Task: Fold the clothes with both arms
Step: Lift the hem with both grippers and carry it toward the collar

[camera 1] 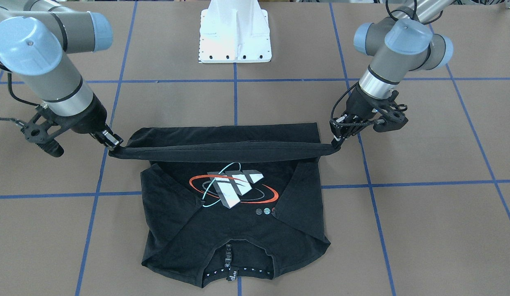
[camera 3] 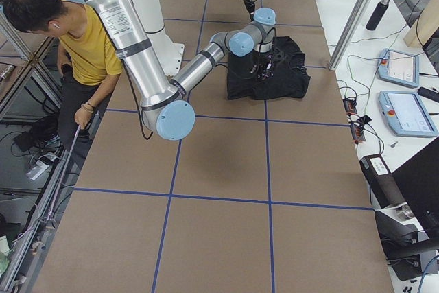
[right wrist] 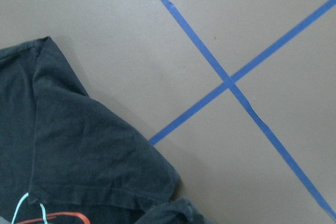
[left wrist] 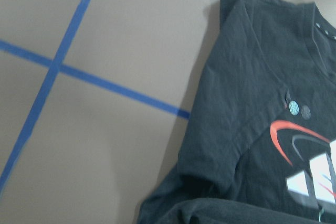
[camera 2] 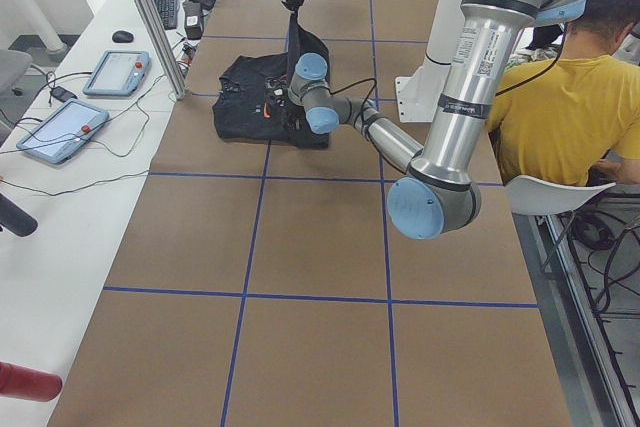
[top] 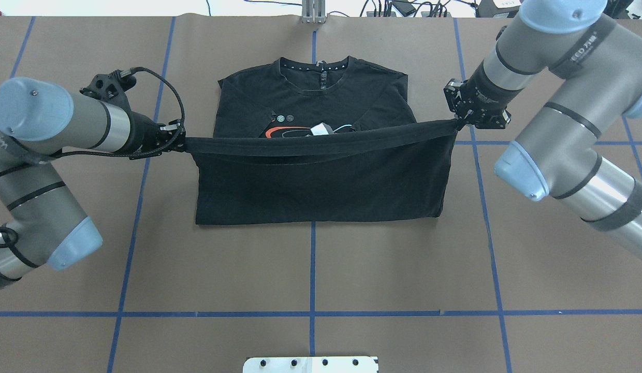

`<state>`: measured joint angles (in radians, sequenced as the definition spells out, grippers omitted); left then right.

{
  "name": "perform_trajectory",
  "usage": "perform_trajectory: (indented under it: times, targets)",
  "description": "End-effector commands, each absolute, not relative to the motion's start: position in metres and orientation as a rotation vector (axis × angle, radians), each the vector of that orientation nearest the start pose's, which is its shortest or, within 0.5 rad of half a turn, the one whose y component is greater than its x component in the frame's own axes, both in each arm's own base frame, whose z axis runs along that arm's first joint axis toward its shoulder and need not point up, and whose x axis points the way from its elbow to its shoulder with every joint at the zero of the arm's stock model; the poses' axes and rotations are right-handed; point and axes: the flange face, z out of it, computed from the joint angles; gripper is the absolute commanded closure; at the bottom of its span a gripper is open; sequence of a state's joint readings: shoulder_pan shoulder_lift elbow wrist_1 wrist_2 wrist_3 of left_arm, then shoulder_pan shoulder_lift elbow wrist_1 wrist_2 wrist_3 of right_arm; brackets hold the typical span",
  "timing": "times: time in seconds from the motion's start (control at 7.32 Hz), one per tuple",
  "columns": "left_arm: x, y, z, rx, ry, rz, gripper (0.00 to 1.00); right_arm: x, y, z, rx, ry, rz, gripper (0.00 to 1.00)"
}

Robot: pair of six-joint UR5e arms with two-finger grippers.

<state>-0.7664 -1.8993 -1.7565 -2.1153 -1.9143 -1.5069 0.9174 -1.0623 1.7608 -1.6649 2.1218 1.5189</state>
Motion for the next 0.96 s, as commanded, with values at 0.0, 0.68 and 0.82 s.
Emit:
perform_trajectory:
  times: [0.0,0.68,0.82]
  targets:
    - [0.371,-0.533,0.320,0.164,1.088,-0.483,1.00,-0.320,-0.607,0.297,-0.181,-0.760,0.639,1.00]
    - [0.355,-0.532,0.306,0.194,1.105,-0.475,1.00,-0.298,-0.606,0.281,-0.194,-0.804,0.644,1.00]
    - [0.338,-0.516,0.308,0.186,1.107,-0.473,1.00,-0.288,-0.589,0.283,-0.189,-0.811,0.641,1.00]
